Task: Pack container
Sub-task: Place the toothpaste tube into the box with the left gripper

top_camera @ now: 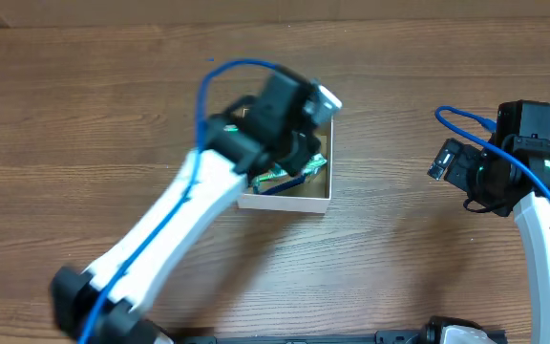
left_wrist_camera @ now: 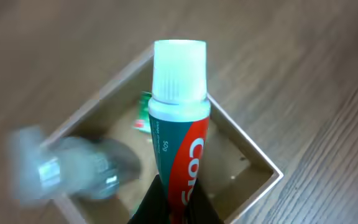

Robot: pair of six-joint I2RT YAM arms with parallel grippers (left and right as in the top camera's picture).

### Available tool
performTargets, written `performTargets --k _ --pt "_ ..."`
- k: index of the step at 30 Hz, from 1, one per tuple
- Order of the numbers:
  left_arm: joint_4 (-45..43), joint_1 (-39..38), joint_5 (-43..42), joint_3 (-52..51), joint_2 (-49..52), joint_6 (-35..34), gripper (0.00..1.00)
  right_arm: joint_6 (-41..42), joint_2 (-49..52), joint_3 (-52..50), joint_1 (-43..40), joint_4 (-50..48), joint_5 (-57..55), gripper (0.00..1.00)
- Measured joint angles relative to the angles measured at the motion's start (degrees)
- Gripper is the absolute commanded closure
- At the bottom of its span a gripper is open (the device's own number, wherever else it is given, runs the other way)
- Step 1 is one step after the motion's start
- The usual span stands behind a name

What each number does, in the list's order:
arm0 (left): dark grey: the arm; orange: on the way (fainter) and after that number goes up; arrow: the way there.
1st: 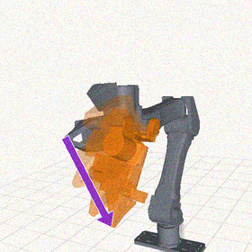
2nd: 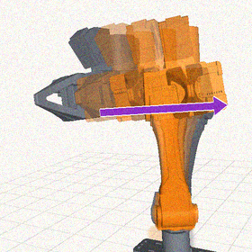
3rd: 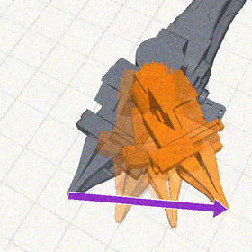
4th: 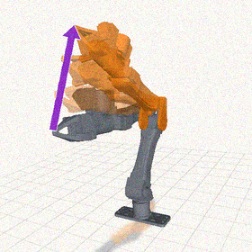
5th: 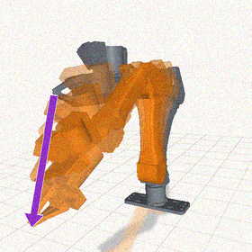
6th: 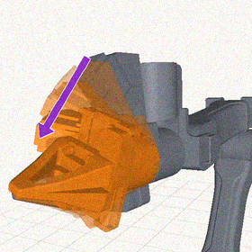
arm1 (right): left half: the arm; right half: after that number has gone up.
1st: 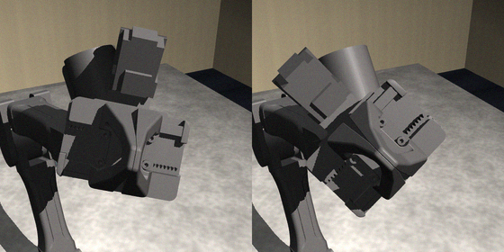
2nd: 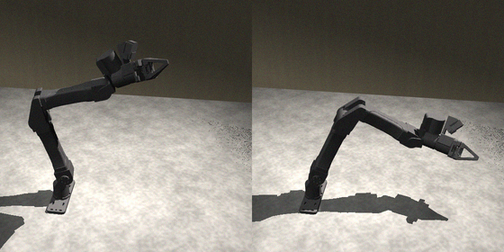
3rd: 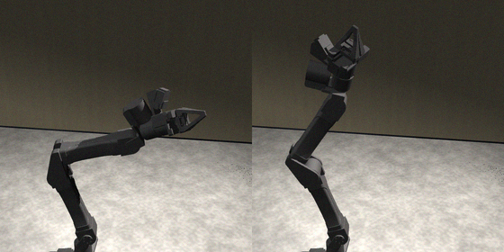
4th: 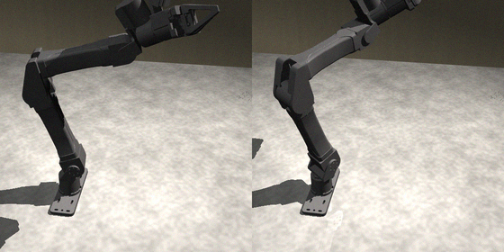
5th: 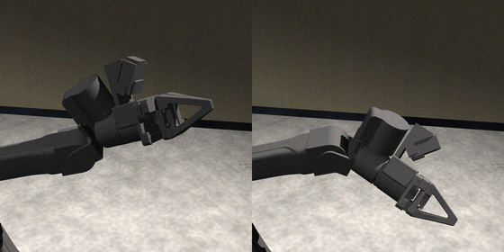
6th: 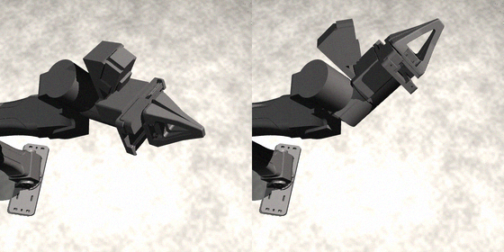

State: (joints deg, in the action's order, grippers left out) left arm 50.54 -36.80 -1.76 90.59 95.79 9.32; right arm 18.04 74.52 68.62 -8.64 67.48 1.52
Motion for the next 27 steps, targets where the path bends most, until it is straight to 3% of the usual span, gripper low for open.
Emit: performTargets --k 3,8,12,15,16,18,21,24,27 --pt "-1.38 -2.6 0.79 -0.22 10.62 0.28 0.96 -0.04 0.0 0.0 0.0 0.02 0.02 0.0" --pt "-2.4 -0.76 1.81 -0.33 16.26 -0.02 0.59 -0.07 0.0 0.0 0.02 0.07 0.0 0.0" --pt "3.17 -0.28 2.6 2.75 16.04 -0.15 0.65 -0.11 0.0 0.0 0.02 0.07 0.0 0.01" --pt "10.8 -0.17 6.56 10.86 12.68 -2.08 0.55 -1.42 0.0 0.04 0.52 0.09 -0.09 0.01" --pt "12.07 0.11 8.11 12.7 10.25 -3.26 0.17 -2.93 0.0 0.28 1.4 -0.11 -0.11 0.01" --pt "11.96 4.7 10.45 15.54 1.25 -7.06 0.0 -4.85 0.0 2.25 5.97 -4.35 -0.37 0.0" --pt "12.13 19.74 10.47 16.0 -4.57 -13.22 0.0 -8.74 0.35 6.25 14.88 -14.1 0.07 0.0" --pt "14.1 31.54 7.78 15.98 -3.21 -17.84 0.0 -10.97 5.11 6.4 17.33 -16.61 -0.02 0.0" --pt "15.1 38.45 6.49 15.96 -1.05 -19.8 0.0 -11.89 8.07 6.38 17.31 -20.04 -0.07 0.0"
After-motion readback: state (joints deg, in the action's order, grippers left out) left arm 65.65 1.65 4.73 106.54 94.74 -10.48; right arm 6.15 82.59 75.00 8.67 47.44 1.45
